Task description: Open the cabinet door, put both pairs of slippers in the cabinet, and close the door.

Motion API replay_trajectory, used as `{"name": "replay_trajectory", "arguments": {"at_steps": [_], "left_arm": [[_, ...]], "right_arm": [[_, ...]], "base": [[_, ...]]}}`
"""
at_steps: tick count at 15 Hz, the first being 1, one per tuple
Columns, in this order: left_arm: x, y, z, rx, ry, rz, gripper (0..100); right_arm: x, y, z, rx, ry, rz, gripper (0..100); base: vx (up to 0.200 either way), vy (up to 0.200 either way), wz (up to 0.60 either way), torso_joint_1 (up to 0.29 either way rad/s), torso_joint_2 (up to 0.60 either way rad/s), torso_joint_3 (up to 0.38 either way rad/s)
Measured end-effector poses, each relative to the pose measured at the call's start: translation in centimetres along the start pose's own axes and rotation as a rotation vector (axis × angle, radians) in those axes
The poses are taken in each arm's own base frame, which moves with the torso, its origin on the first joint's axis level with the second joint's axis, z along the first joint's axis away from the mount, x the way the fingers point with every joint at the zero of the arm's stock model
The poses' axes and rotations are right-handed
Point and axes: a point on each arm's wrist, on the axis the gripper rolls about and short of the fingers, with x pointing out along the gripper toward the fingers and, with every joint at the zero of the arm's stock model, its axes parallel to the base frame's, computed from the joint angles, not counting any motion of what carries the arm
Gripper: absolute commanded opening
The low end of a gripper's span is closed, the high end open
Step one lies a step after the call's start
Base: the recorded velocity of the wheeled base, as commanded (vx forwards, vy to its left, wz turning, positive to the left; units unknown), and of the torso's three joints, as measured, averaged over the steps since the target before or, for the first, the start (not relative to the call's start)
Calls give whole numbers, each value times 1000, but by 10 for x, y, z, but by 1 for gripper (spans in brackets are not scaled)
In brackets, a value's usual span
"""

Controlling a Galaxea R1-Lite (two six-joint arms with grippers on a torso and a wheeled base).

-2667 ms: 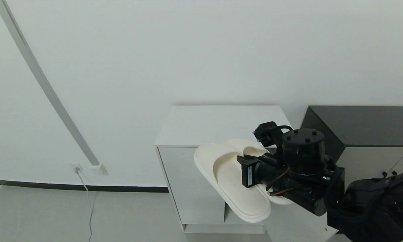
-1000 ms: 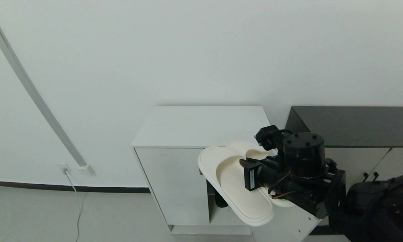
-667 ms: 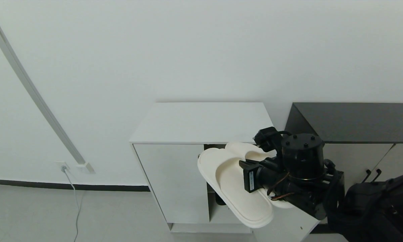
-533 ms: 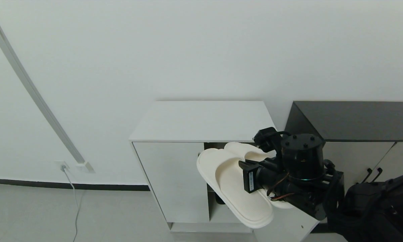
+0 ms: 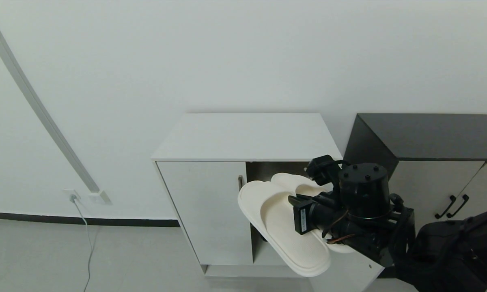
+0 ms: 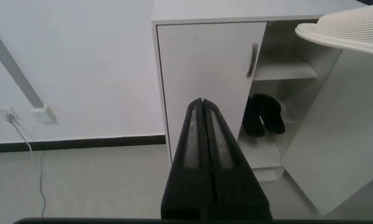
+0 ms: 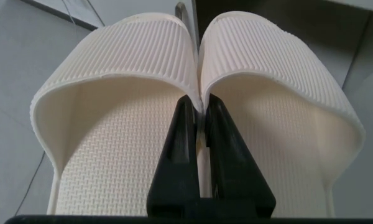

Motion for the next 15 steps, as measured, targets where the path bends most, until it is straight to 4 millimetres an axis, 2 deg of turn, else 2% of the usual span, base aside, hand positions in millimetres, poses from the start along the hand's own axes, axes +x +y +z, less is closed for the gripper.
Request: {"name": "replay_trajectory", "arguments": {"at_steps": [5, 15], "left_arm": [[0, 0, 0, -1, 0, 0, 0], [0, 0, 0, -1, 0, 0, 0]], "right_arm": [[0, 0, -1, -5, 3, 0, 0], [0, -1, -2, -7, 8, 0, 0]], "base": [[0, 0, 0, -190, 434, 248], [0, 0, 0, -208, 536, 321]]}}
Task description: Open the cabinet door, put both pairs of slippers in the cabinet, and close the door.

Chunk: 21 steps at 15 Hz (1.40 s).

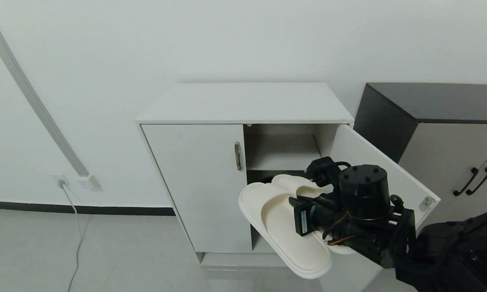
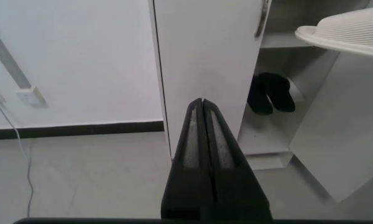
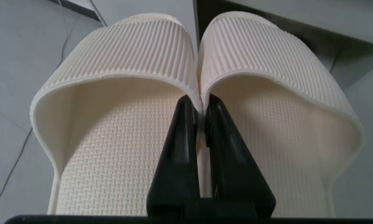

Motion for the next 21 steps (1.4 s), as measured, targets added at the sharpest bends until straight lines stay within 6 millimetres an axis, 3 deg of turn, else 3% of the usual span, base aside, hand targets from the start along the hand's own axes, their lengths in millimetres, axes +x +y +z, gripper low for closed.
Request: {"name": "replay_trajectory", "arguments": {"at_steps": [10, 18, 21], "left_arm": [[0, 0, 0, 0, 0, 0, 0], [0, 0, 0, -4, 0, 0, 0], [0, 0, 0, -3, 0, 1, 0]], "right_arm": [[0, 0, -2, -3, 7, 2, 0], [0, 0, -3, -2, 10, 0, 0], [0, -1, -3, -2, 12, -2, 0]], "base": [[0, 0, 0, -149, 482, 332], [0, 0, 0, -51, 439, 381], [0, 0, 0, -1, 152, 150]]}}
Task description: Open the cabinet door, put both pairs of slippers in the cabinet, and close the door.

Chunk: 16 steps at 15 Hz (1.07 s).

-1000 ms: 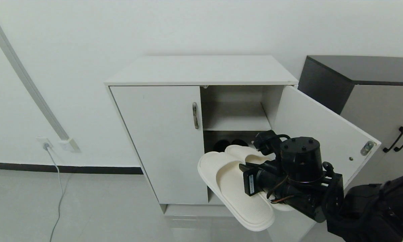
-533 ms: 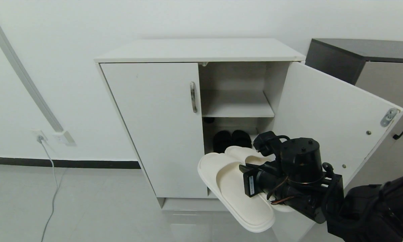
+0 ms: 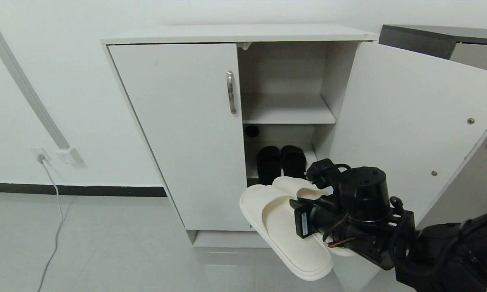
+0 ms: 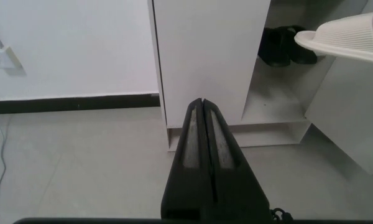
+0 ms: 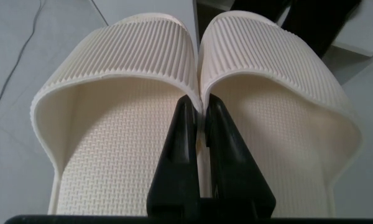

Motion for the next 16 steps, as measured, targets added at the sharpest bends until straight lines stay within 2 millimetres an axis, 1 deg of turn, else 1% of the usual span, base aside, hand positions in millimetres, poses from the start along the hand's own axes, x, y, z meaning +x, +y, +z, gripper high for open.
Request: {"name": "replay_trajectory", "arguments": {"at_steps": [7, 10, 12, 16], "left_arm": [[0, 0, 0, 0, 0, 0, 0], [0, 0, 0, 3, 0, 0, 0], [0, 0, 0, 3, 0, 0, 0], [0, 0, 0, 2, 0, 0, 0]], "right_arm": [[0, 0, 1, 1, -6, 6, 0], [-1, 0, 0, -16, -19, 11, 0], [-1, 0, -1, -20, -16, 10, 0], [3, 0, -3, -30, -56, 11, 0]], "base": [[0, 0, 0, 0, 0, 0], [0, 0, 0, -1, -3, 132], [0, 0, -600, -5, 5, 85], [0, 0, 0, -2, 1, 13]]}}
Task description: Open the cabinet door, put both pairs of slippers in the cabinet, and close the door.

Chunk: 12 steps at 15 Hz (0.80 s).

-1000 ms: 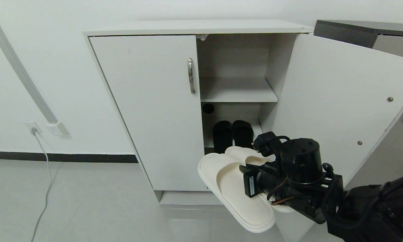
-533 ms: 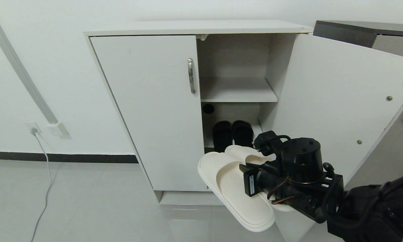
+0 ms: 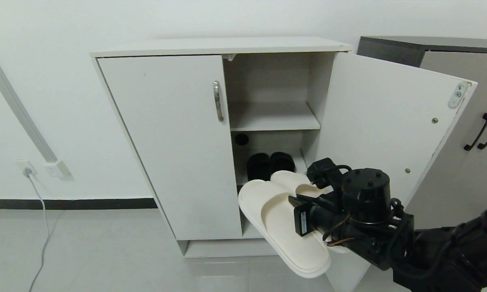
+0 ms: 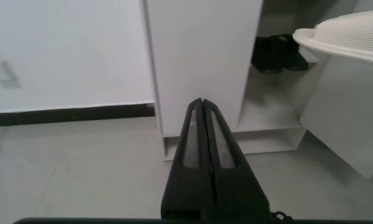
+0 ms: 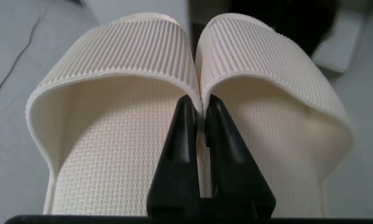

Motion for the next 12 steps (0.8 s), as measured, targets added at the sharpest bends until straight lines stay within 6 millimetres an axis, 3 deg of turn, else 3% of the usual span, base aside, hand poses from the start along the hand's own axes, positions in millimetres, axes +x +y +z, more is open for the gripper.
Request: {"name": "replay_trajectory", "arguments": {"at_steps": [5, 9, 12], "left_arm": [[0, 0, 0, 1, 0, 0, 0], [0, 0, 0, 0, 0, 0, 0], [0, 0, 0, 0, 0, 0, 0]], "right_arm": [[9, 11, -2, -9, -35, -32, 0], [31, 33, 28, 3, -99, -271, 0], [42, 44, 55, -13, -42, -375, 0]], "base": [[0, 0, 0, 0, 0, 0], [0, 0, 0, 0, 0, 0], [0, 0, 0, 0, 0, 0]]}}
